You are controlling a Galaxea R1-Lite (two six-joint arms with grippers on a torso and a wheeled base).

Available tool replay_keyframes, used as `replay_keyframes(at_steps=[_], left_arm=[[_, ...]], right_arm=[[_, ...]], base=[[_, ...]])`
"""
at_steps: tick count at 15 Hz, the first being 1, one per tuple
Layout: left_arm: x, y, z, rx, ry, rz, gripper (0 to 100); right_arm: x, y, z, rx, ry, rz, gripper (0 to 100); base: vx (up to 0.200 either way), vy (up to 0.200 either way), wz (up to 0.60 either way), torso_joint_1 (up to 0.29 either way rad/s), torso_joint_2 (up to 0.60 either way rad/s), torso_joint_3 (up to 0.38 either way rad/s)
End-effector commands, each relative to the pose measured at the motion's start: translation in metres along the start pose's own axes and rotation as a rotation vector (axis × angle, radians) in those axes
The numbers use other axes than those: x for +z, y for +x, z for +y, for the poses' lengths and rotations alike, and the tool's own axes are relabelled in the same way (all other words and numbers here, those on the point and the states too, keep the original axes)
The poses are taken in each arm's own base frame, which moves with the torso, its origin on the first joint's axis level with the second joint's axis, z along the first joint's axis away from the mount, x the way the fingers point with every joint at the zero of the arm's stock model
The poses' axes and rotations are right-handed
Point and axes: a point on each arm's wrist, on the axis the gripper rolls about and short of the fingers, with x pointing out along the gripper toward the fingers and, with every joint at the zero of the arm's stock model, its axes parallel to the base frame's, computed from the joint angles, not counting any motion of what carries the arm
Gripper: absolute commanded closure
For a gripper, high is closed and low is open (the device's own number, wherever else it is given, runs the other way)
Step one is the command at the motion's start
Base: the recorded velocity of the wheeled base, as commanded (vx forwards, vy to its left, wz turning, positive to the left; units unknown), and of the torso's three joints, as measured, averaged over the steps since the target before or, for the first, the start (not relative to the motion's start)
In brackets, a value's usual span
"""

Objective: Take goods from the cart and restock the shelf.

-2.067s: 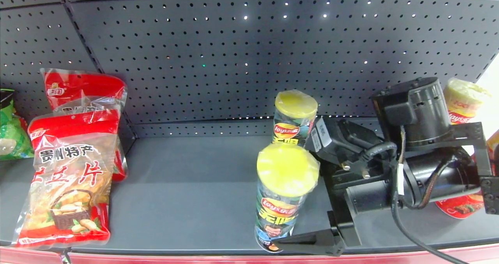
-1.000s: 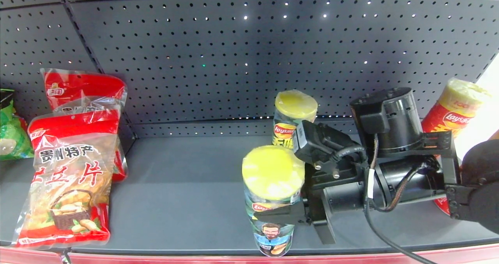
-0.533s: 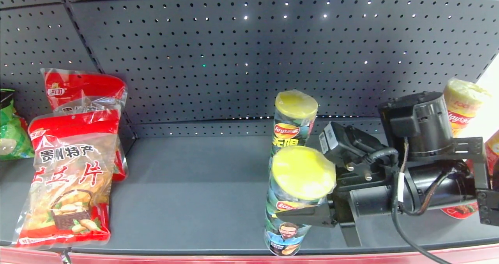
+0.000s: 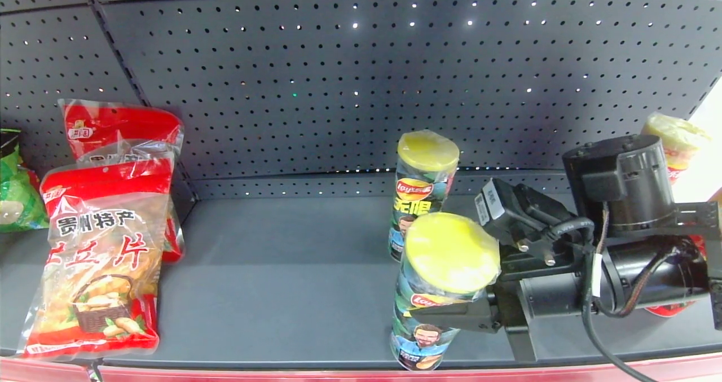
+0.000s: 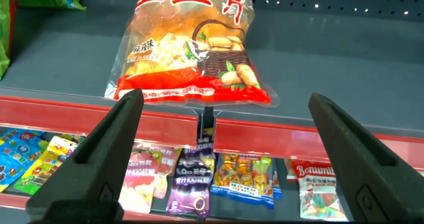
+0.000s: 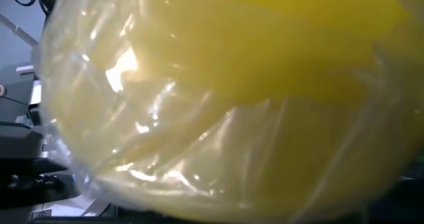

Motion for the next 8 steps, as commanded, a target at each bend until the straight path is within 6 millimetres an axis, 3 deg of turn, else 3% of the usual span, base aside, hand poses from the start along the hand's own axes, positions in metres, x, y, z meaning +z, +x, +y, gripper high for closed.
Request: replay_keyframes(at_steps=[1,2,3,8], left_arm=[[0.0000,0.0000,0.0000,0.001,0.000,-0.001,0],[0.0000,0.0000,0.0000,0.001,0.000,-0.001,0],[0.0000,0.0000,0.0000,0.001,0.000,-0.001,0],[0.0000,0.0000,0.0000,0.001,0.000,-0.001,0]], right_arm=[[0.0014,-0.0003,0.0002,0.000,-0.003,-0.005,100],[0.0018,-0.0003,0.0000,-0.001,0.000,-0.006,100],[0.0011,-0.0008,0.0002,0.000,0.001,-0.005,0],[0.0019,-0.0040,0.0022,-0.003,-0.006,-0.011,0]], base=[[0.000,0.000,0.00,0.000,0.00,0.000],[0.000,0.000,0.00,0.000,0.00,0.000],[0.000,0.000,0.00,0.000,0.00,0.000],[0.000,0.000,0.00,0.000,0.00,0.000]])
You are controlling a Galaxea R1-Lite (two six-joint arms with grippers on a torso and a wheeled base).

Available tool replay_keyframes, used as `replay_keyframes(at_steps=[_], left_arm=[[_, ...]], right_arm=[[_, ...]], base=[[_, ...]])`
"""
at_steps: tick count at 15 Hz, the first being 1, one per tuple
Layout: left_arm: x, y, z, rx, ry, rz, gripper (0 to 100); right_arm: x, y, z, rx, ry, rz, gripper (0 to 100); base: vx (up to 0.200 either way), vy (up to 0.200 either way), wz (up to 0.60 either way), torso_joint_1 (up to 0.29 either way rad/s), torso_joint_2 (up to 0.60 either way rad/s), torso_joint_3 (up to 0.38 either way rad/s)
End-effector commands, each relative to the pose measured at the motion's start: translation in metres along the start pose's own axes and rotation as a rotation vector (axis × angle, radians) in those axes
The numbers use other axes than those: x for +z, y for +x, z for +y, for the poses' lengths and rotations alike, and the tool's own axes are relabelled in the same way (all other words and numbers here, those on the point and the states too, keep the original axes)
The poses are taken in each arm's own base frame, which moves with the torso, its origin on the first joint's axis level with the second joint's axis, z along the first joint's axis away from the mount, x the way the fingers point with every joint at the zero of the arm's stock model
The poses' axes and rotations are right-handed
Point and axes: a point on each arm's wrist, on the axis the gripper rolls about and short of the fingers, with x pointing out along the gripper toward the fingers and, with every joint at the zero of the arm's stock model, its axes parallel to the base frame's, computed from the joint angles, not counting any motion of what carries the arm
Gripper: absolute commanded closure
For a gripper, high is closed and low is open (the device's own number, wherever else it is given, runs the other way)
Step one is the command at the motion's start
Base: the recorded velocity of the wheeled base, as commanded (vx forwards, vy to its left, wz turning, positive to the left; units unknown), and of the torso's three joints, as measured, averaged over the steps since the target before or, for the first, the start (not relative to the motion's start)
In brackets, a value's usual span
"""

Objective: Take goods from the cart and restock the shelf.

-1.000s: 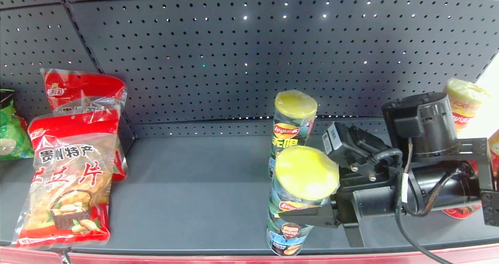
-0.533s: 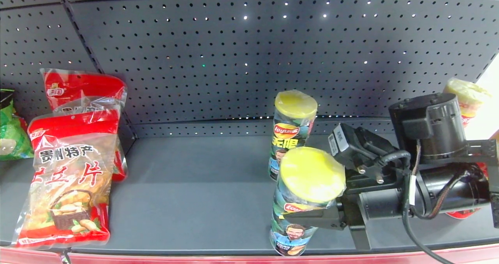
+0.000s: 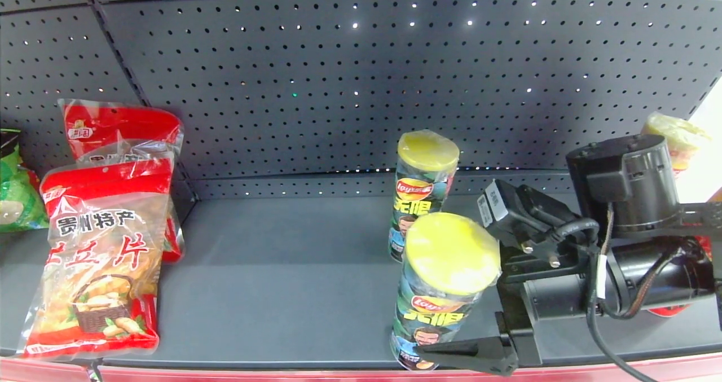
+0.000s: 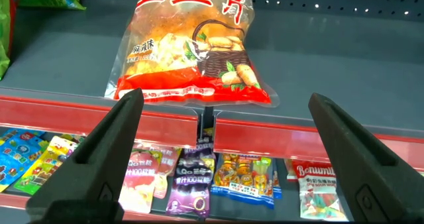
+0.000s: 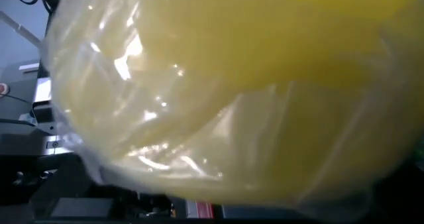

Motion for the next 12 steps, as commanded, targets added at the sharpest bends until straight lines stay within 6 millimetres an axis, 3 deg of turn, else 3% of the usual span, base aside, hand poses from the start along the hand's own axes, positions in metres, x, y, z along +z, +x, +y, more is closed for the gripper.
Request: replay_keyframes(at_steps=[1,5,12], left_arm=[[0.000,0.000,0.000,0.000,0.000,0.000,0],[0.000,0.000,0.000,0.000,0.000,0.000,0],[0.000,0.000,0.000,0.000,0.000,0.000,0]], right_arm=[[0.002,-0.004,0.002,-0.006,-0.007,-0.011,0],[-0.003,-0.030,0.012,-0.048,-0.006,-0.030,0],[-0.025,-0.107,0.047,-0.256,0.006,-0.098,0]], base=[[0.000,0.000,0.00,0.000,0.00,0.000],[0.000,0.000,0.00,0.000,0.00,0.000],[0.000,0.000,0.00,0.000,0.00,0.000]])
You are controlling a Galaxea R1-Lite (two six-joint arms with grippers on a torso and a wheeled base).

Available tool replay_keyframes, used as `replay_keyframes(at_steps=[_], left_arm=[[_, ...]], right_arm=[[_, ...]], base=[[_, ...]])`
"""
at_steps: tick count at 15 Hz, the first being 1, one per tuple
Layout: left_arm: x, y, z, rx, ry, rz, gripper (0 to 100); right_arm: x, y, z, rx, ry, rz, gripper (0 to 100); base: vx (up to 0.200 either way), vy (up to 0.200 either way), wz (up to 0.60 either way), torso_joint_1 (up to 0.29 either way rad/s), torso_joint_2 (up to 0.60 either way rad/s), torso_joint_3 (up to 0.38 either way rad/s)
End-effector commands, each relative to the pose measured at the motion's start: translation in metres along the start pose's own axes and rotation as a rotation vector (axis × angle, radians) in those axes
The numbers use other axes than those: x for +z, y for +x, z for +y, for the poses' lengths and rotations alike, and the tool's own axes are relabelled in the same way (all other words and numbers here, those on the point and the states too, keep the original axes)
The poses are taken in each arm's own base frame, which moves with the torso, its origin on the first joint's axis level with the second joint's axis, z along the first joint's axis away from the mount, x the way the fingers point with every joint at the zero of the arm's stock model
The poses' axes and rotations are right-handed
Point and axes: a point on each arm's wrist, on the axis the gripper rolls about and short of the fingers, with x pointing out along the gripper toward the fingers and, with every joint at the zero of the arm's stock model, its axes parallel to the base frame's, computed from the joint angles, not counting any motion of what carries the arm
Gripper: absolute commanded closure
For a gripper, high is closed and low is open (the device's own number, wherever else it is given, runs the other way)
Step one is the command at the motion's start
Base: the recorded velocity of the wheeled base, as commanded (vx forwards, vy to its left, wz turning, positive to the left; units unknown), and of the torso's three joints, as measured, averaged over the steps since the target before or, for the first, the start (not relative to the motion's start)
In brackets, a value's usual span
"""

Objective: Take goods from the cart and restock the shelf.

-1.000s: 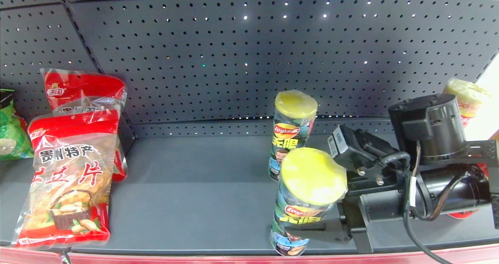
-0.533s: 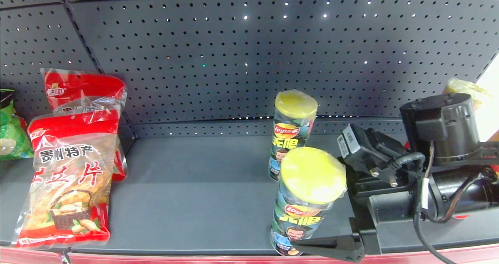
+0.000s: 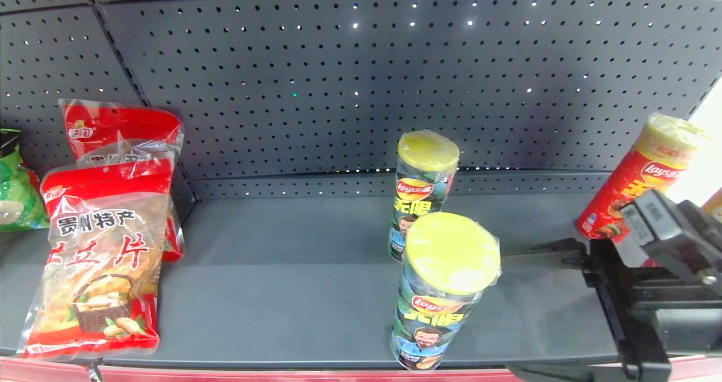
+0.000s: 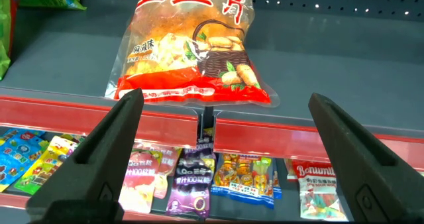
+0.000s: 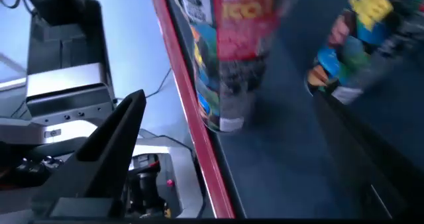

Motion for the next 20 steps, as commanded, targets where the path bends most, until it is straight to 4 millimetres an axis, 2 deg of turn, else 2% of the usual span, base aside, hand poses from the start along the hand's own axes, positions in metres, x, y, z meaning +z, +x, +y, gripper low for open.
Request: replay_keyframes(at_steps=[1,2,3,6,7,8,9,10,11,12,14,15,17,18,20], left_arm=[[0.000,0.000,0.000,0.001,0.000,-0.001,0],[0.000,0.000,0.000,0.001,0.000,-0.001,0],[0.000,0.000,0.000,0.001,0.000,-0.001,0],[0.000,0.000,0.000,0.001,0.000,-0.001,0],[0.000,0.000,0.000,0.001,0.000,-0.001,0],[0.000,0.000,0.000,0.001,0.000,-0.001,0],[0.000,0.000,0.000,0.001,0.000,-0.001,0],[0.000,0.000,0.000,0.001,0.000,-0.001,0],[0.000,0.000,0.000,0.001,0.000,-0.001,0],[0.000,0.000,0.000,0.001,0.000,-0.001,0],[0.000,0.000,0.000,0.001,0.000,-0.002,0],[0.000,0.000,0.000,0.001,0.000,-0.001,0],[0.000,0.000,0.000,0.001,0.000,-0.001,0],[0.000,0.000,0.000,0.001,0.000,-0.001,0],[0.000,0.000,0.000,0.001,0.000,-0.001,0]], right_arm=[[0.003,-0.049,0.014,-0.149,-0.009,-0.077,0],[0.004,-0.057,0.016,-0.180,-0.011,-0.087,0],[0.011,-0.087,0.027,-0.301,-0.022,-0.120,0],[0.012,-0.136,0.076,-0.510,0.017,-0.077,0],[0.010,-0.141,0.085,-0.543,0.035,-0.068,0],[0.010,-0.141,0.085,-0.543,0.035,-0.068,0],[0.010,-0.165,0.139,-0.667,0.097,-0.042,0],[0.007,-0.168,0.157,-0.715,0.119,-0.060,0],[-0.003,-0.166,0.172,-0.759,0.126,-0.088,0],[-0.020,-0.159,0.179,-0.784,0.126,-0.100,0],[-0.049,-0.146,0.182,-0.813,0.117,-0.156,0],[-0.070,-0.137,0.181,-0.826,0.139,-0.186,0],[-0.090,-0.124,0.163,-0.859,0.203,-0.210,0],[-0.112,-0.110,0.150,-0.862,0.268,-0.238,0],[-0.139,-0.096,0.142,-0.862,0.296,-0.231,0]], base=[[0.000,0.000,0.00,0.000,0.00,0.000],[0.000,0.000,0.00,0.000,0.00,0.000],[0.000,0.000,0.00,0.000,0.00,0.000],[0.000,0.000,0.00,0.000,0.00,0.000],[0.000,0.000,0.00,0.000,0.00,0.000],[0.000,0.000,0.00,0.000,0.00,0.000],[0.000,0.000,0.00,0.000,0.00,0.000],[0.000,0.000,0.00,0.000,0.00,0.000],[0.000,0.000,0.00,0.000,0.00,0.000],[0.000,0.000,0.00,0.000,0.00,0.000],[0.000,0.000,0.00,0.000,0.00,0.000],[0.000,0.000,0.00,0.000,0.00,0.000],[0.000,0.000,0.00,0.000,0.00,0.000],[0.000,0.000,0.00,0.000,0.00,0.000],[0.000,0.000,0.00,0.000,0.00,0.000]])
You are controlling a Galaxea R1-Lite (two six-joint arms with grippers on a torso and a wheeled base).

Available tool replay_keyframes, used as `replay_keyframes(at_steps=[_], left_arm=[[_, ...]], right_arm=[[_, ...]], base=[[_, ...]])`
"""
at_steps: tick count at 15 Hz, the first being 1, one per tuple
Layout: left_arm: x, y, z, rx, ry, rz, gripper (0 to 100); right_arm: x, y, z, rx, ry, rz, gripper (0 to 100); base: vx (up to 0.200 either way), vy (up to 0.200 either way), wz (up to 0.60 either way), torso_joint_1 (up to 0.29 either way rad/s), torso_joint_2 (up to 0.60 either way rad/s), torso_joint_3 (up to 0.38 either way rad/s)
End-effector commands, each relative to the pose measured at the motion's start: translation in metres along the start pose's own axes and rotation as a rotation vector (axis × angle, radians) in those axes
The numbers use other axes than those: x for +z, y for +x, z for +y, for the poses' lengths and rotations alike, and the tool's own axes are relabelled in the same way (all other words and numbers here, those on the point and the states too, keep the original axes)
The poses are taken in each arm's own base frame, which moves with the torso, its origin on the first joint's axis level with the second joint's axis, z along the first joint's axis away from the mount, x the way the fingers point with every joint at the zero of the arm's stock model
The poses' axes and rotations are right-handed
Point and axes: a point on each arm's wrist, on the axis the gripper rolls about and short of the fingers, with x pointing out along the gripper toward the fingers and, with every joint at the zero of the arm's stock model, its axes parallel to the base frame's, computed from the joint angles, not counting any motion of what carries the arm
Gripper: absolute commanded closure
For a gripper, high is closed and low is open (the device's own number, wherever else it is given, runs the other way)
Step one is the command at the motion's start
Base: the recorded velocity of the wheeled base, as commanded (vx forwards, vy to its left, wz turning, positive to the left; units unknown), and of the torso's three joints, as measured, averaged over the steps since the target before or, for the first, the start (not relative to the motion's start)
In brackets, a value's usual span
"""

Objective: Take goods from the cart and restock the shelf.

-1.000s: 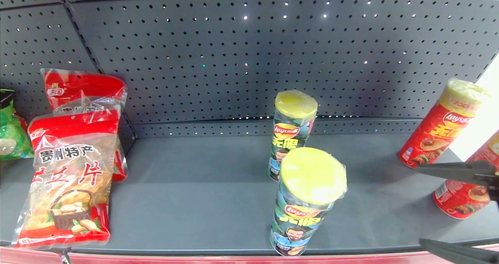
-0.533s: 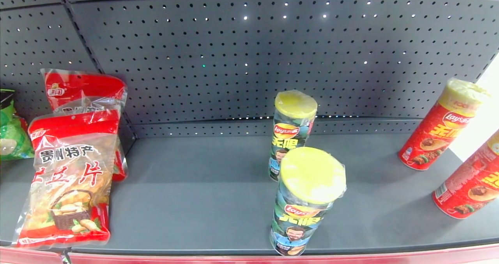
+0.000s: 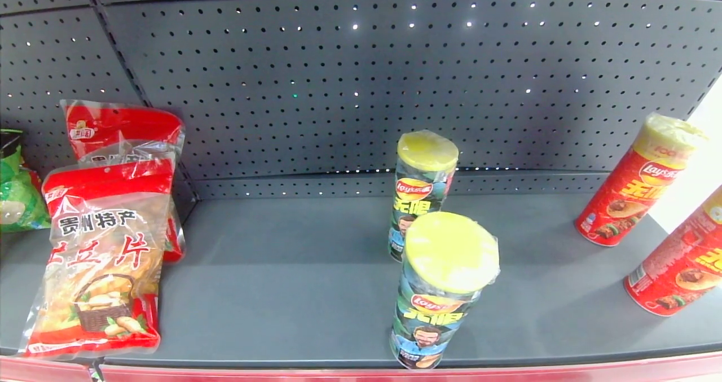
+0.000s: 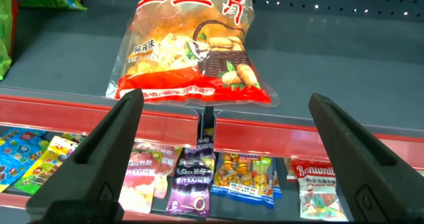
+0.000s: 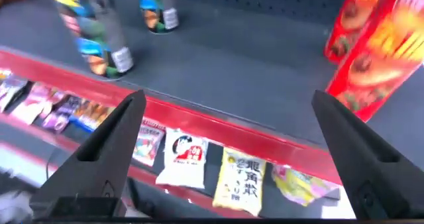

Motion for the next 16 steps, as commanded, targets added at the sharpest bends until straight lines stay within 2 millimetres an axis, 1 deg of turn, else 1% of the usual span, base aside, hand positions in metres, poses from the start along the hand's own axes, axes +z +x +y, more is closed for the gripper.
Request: replay_keyframes(at_steps=[1,3,5,8,11,14,16], left_arm=[[0.0000,0.0000,0.0000,0.000,0.000,-0.001,0],[0.0000,0.0000,0.0000,0.000,0.000,-0.001,0],[0.0000,0.0000,0.0000,0.000,0.000,-0.001,0],[0.0000,0.0000,0.0000,0.000,0.000,-0.001,0],[0.0000,0.0000,0.0000,0.000,0.000,-0.001,0],[0.0000,0.0000,0.0000,0.000,0.000,-0.001,0],[0.0000,0.0000,0.0000,0.000,0.000,-0.001,0]], right_arm=[[-0.0433,0.0130,-0.0022,-0.019,0.043,0.019,0],[-0.0439,0.0134,-0.0031,-0.055,0.039,0.013,0],[-0.0441,0.0136,-0.0058,-0.163,0.031,0.009,0],[-0.0443,0.0135,-0.0070,-0.216,-0.019,0.017,0],[-0.0446,0.0137,-0.0076,-0.227,0.011,0.022,0],[-0.0450,0.0110,-0.0072,-0.199,0.110,-0.022,0],[-0.0451,0.0098,-0.0074,-0.206,0.111,-0.035,0]], base=[[0.000,0.000,0.00,0.000,0.00,0.000],[0.000,0.000,0.00,0.000,0.00,0.000],[0.000,0.000,0.00,0.000,0.00,0.000],[0.000,0.000,0.00,0.000,0.00,0.000],[0.000,0.000,0.00,0.000,0.00,0.000],[0.000,0.000,0.00,0.000,0.00,0.000],[0.000,0.000,0.00,0.000,0.00,0.000]])
